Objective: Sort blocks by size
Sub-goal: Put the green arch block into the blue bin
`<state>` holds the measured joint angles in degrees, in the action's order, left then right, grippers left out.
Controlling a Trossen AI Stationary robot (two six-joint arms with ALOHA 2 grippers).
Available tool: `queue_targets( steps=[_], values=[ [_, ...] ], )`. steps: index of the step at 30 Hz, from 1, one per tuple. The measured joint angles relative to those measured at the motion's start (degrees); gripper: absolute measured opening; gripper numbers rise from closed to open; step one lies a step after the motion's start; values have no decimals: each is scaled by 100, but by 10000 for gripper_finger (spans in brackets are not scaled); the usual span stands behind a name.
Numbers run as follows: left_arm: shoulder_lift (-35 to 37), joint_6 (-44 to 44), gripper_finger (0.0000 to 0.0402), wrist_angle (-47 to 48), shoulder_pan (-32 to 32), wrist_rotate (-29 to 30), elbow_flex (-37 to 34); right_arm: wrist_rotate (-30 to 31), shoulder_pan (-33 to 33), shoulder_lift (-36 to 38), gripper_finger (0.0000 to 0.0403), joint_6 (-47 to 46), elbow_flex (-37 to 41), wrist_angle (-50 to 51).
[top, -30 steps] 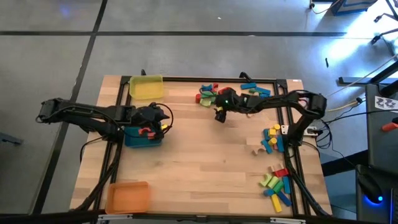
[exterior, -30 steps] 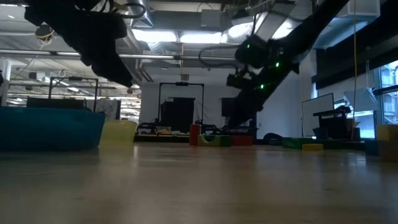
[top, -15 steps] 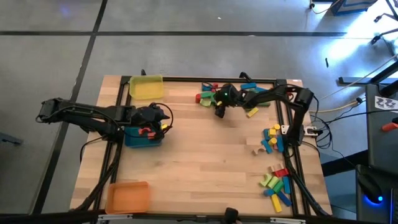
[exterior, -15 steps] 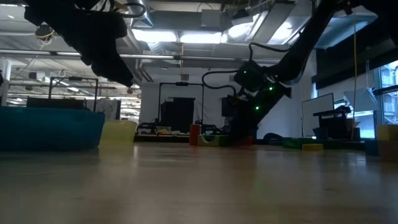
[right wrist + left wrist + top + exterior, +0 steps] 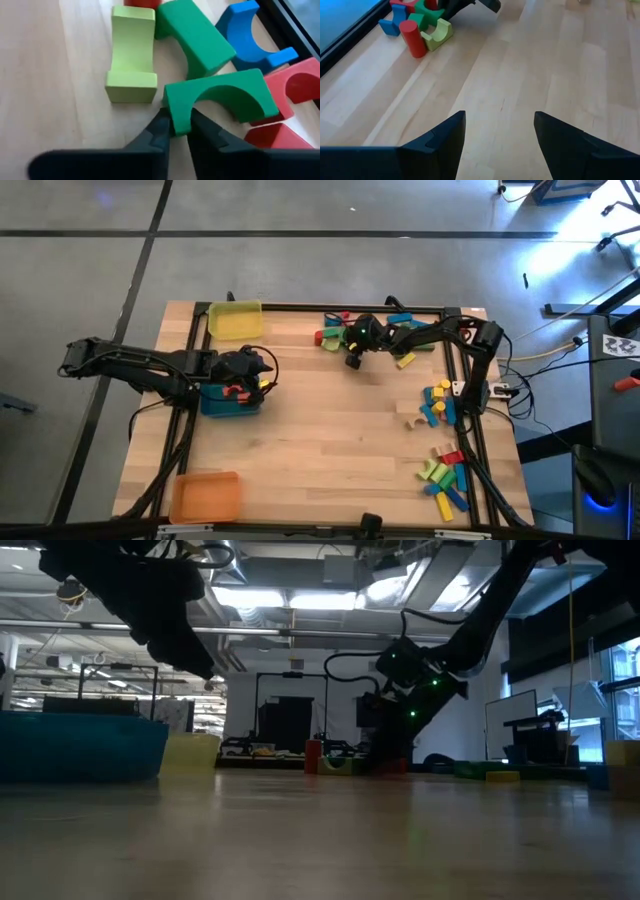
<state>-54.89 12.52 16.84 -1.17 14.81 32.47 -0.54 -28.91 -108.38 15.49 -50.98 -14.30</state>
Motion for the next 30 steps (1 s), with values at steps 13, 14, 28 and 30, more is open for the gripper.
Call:
queue_targets(
  steps=[13,14,28,30],
  values=[
    [0,-76,221,-5,0,0,0,482,653,838,41,149,7,817],
    [0,-75,221,-15,0,0,-2,546,757,953,41,150,7,899],
    [0,561,221,-997,0,-2,0,1144,2557,1631,43,149,4,485],
    [0,623,221,-1209,-2,0,0,1255,2757,1631,43,158,4,231]
  ],
)
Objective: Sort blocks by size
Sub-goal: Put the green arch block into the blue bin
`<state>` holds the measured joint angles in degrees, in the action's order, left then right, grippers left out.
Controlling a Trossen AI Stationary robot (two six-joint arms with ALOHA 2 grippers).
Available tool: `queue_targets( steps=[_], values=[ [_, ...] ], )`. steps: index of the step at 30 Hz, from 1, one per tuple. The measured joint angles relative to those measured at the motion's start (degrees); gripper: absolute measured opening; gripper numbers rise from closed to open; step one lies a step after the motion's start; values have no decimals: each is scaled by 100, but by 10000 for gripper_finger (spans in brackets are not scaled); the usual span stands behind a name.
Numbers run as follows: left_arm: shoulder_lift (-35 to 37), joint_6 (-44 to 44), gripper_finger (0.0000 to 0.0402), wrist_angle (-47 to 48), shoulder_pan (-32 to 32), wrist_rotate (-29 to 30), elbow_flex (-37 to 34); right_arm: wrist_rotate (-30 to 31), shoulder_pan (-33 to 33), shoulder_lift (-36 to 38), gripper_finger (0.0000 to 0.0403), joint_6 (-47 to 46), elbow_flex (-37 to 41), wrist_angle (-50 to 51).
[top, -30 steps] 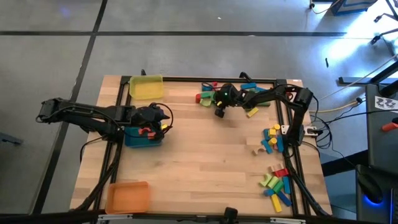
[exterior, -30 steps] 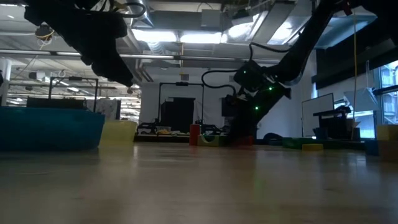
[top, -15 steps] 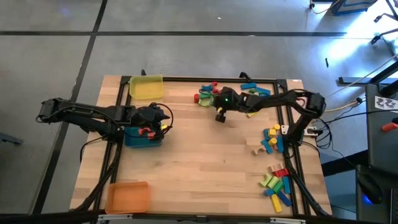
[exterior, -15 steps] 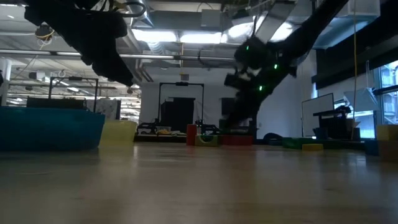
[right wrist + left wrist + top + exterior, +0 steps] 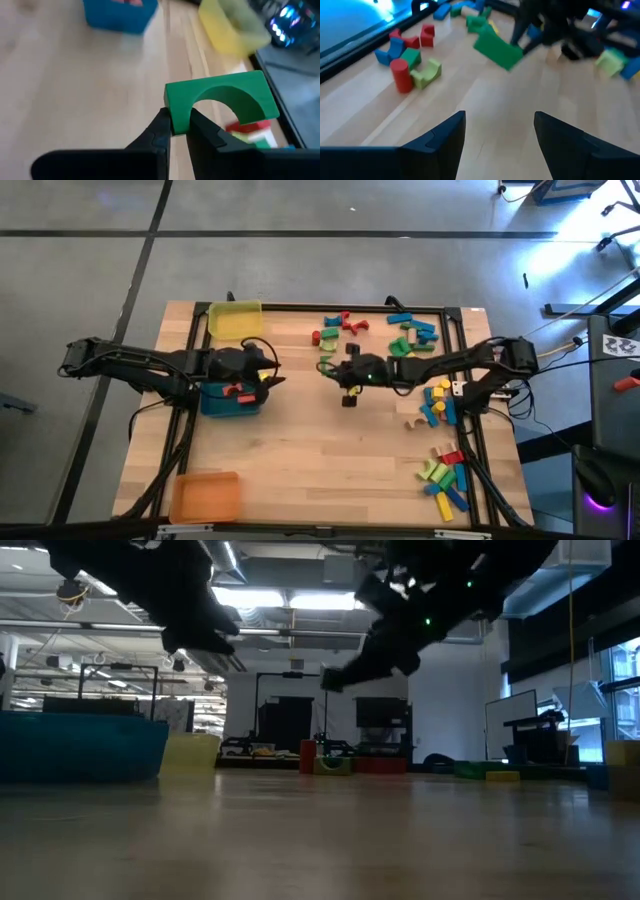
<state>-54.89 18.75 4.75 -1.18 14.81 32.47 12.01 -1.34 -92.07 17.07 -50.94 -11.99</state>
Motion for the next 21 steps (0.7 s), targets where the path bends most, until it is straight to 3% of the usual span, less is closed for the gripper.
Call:
queue_targets(
  steps=[7,21],
  values=[
    [-126,339,221,-725,-14,2,2,409,434,-2,43,302,0,-851],
    [-1654,878,221,-3194,-63,-6,4,699,557,-121,44,541,2,-1381]
  ],
)
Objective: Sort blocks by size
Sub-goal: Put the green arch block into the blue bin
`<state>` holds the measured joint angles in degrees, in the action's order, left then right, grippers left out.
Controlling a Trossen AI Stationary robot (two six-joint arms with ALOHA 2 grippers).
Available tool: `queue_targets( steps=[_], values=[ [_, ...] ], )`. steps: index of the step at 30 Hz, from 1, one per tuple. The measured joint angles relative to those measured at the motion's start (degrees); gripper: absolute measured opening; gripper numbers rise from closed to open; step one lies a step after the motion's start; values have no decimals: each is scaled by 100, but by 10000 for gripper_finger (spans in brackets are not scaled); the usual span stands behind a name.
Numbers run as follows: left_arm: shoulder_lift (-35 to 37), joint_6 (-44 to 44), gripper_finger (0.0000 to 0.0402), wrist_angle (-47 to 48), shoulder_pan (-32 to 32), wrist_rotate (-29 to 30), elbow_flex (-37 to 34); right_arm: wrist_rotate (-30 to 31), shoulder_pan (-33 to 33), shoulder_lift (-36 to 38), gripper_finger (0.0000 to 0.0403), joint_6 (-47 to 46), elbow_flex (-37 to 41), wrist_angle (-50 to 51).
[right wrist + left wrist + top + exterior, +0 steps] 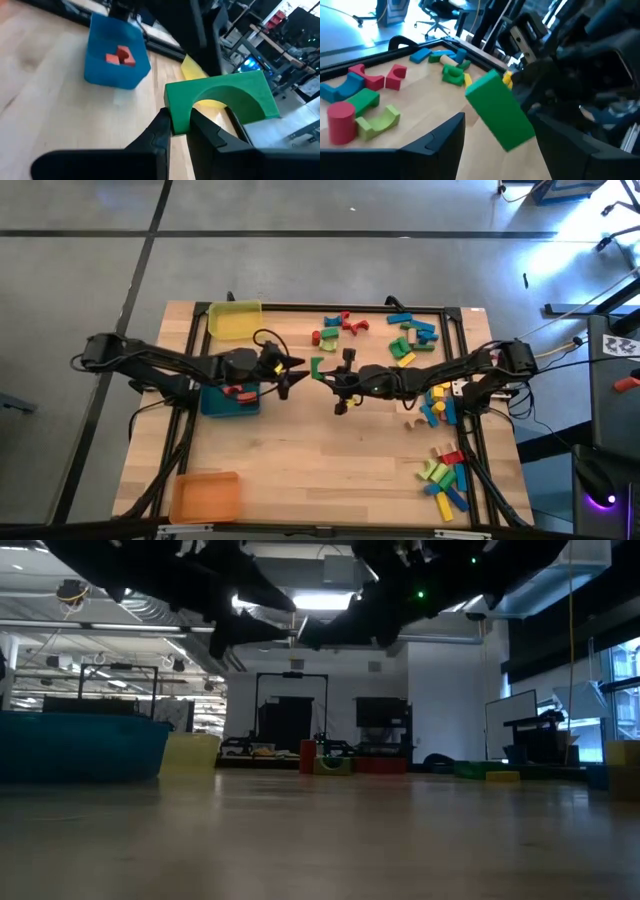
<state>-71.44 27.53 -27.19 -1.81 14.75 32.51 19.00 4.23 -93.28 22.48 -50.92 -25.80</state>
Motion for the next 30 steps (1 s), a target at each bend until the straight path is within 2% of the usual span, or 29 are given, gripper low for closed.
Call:
queue_targets(
  steps=[6,12,18,24,30],
  values=[
    [-470,475,221,-527,-64,13,0,-26,-2,-94,44,11,4,-117],
    [-726,507,221,-1042,-60,-12,2,-77,-13,-157,44,31,-4,-202],
    [-777,479,221,-1168,-60,0,2,-100,-13,-161,44,38,-4,-168],
    [-847,383,221,-1207,-56,-11,9,-421,-13,-161,44,76,-4,-276],
    [-912,228,181,-1201,-38,-176,9,-425,-13,-170,44,145,9,-214]
  ],
)
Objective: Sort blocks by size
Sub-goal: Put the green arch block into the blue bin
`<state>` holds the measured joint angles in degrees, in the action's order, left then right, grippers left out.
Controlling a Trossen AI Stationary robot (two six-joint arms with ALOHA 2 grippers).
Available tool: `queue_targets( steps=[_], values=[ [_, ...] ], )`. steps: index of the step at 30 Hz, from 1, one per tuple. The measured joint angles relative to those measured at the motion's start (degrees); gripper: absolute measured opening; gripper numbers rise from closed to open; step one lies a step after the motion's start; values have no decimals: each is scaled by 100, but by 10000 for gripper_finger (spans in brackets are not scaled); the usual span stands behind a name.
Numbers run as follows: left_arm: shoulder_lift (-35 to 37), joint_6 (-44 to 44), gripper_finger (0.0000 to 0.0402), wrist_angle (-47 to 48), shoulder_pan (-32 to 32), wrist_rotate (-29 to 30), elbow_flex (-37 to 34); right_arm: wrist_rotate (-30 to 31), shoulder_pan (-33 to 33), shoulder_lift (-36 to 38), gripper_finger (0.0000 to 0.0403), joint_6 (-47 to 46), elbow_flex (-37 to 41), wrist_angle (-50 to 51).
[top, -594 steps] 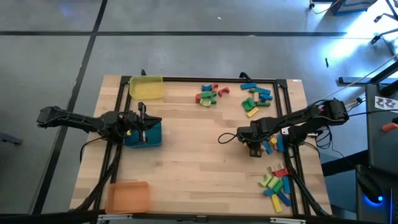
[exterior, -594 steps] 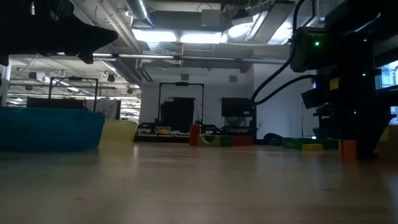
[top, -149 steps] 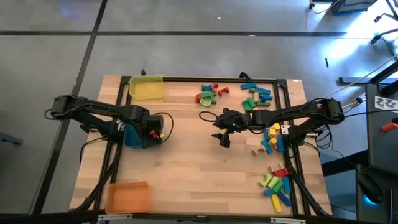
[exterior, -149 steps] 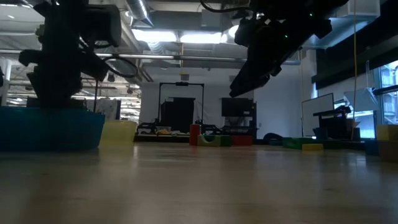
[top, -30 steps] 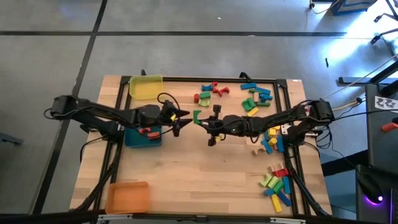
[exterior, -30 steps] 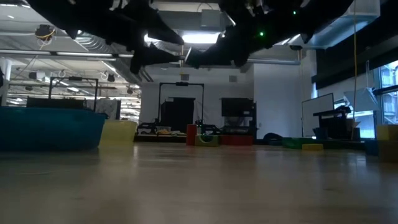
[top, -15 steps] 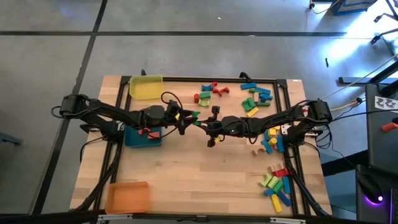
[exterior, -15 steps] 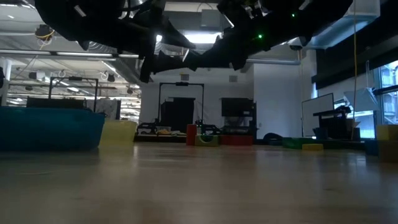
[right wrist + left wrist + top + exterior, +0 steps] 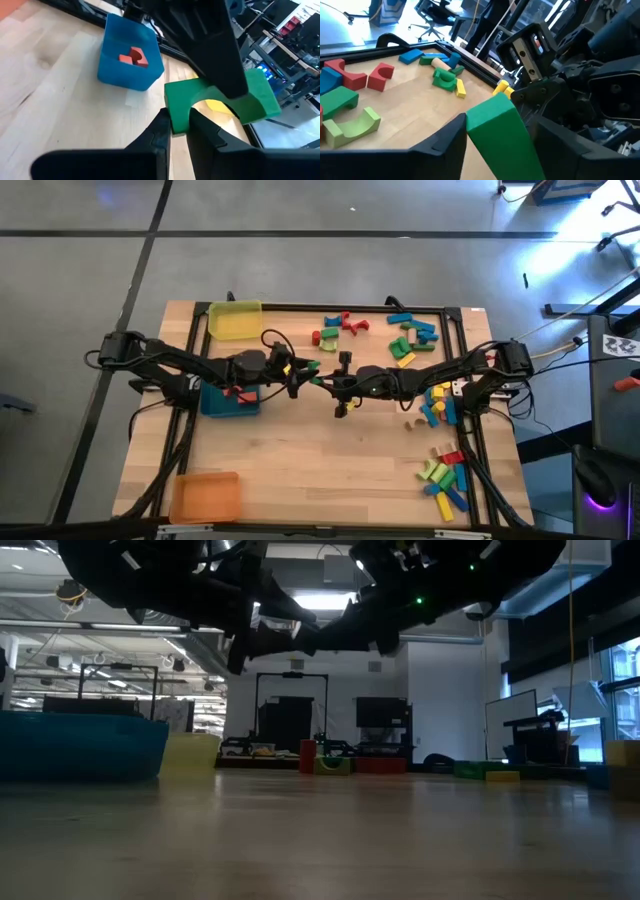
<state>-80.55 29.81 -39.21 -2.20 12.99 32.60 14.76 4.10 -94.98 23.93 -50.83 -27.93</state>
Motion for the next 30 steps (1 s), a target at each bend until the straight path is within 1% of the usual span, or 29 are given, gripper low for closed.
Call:
queue_targets(
  steps=[4,8,10,14,16,19,21,24,27,30],
  values=[
    [2,-69,151,-37,-2,-21,4,5,0,0,50,43,0,-3],
    [4,-356,140,-41,-26,-81,9,-34,0,0,79,-127,4,-9],
    [4,-555,139,-74,-24,-82,9,-74,0,0,104,-274,4,-28],
    [49,-853,133,121,-19,-73,-14,-96,23,55,169,-575,-20,-57],
    [179,-1077,128,228,13,-62,-14,-68,92,193,202,-782,-20,128],
    [549,-1530,125,679,109,-77,-12,127,211,481,244,-1040,-31,627],
    [884,-1875,126,1240,200,-78,-9,241,302,684,265,-1214,-26,1051],
    [1435,-2253,127,2184,349,-76,-6,253,388,931,284,-1527,-26,1684],
    [2004,-2310,127,3612,506,-65,115,210,428,977,290,-1850,-22,2206],
    [2449,-2047,127,5186,651,-60,417,213,417,948,291,-2146,-17,2486]
  ],
)
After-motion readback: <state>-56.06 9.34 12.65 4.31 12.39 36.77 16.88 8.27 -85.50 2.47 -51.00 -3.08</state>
